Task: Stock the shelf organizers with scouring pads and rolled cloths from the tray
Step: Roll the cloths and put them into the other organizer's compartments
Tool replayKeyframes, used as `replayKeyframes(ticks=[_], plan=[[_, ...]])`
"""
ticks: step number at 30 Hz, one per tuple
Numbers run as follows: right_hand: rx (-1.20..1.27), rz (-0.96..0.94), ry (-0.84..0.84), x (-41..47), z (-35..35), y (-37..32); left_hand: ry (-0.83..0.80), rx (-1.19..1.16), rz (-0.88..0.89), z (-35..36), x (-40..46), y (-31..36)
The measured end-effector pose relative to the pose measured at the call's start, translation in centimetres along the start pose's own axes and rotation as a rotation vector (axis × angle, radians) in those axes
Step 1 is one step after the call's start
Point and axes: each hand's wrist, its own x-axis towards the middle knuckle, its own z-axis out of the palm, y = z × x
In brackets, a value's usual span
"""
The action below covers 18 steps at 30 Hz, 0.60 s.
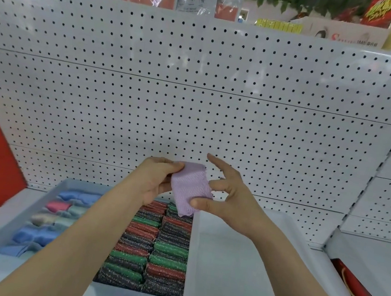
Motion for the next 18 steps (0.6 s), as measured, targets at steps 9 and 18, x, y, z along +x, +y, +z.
replayKeyframes(ticks=[9,18], plan=[[0.291,0.093,0.274,0.7,1.0,0.5,-0.151,0.156,-0.026,0.7,-1.4,0.4],[0.34,0.186,0.234,0.7,0.8,0.9,-0.147,0.47,0.226,0.6,-1.5,0.0]])
